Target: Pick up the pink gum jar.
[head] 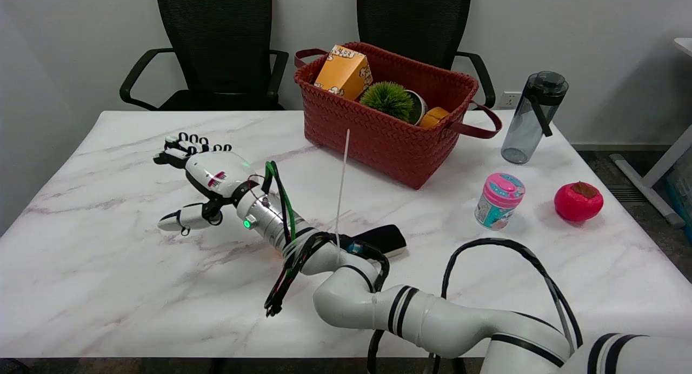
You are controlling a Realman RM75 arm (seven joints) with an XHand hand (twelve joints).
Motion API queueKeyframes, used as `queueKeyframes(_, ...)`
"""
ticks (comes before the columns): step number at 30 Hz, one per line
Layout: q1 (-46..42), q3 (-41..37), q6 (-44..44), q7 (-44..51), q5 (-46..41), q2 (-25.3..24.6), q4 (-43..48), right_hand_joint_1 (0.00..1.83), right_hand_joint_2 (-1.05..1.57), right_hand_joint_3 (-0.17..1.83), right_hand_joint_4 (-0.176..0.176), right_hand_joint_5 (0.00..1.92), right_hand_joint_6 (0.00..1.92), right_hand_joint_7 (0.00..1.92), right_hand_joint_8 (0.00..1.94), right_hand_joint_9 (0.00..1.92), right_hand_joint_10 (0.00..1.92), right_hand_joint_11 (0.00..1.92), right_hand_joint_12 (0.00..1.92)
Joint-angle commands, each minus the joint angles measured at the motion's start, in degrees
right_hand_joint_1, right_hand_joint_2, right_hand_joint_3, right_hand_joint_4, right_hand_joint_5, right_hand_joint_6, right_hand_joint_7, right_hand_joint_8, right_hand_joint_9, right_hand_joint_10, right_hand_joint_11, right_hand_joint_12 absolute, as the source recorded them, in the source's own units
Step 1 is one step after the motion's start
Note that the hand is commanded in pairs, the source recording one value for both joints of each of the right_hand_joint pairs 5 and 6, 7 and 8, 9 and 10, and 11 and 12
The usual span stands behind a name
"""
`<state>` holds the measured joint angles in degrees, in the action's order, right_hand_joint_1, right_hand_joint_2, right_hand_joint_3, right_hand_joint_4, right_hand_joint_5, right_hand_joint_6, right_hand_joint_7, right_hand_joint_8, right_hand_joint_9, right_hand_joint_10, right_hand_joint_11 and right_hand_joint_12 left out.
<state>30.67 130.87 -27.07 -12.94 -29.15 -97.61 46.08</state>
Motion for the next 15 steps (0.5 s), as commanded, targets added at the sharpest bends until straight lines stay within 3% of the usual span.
queueKeyframes(1, -1.4, -0.5, 1.7, -0.4, -0.1, 0.1, 1.6, 0.92, 0.88, -0.09, 0.000, 0.33, 0.33, 0.12, 0.12, 0.18, 0.18, 0.27, 0.27)
queueKeyframes(15, -1.6, -0.8, 1.6, -0.4, -0.1, 0.6, 1.0, 0.93, 0.88, -0.09, 0.000, 0.33, 0.33, 0.13, 0.13, 0.19, 0.19, 0.28, 0.28)
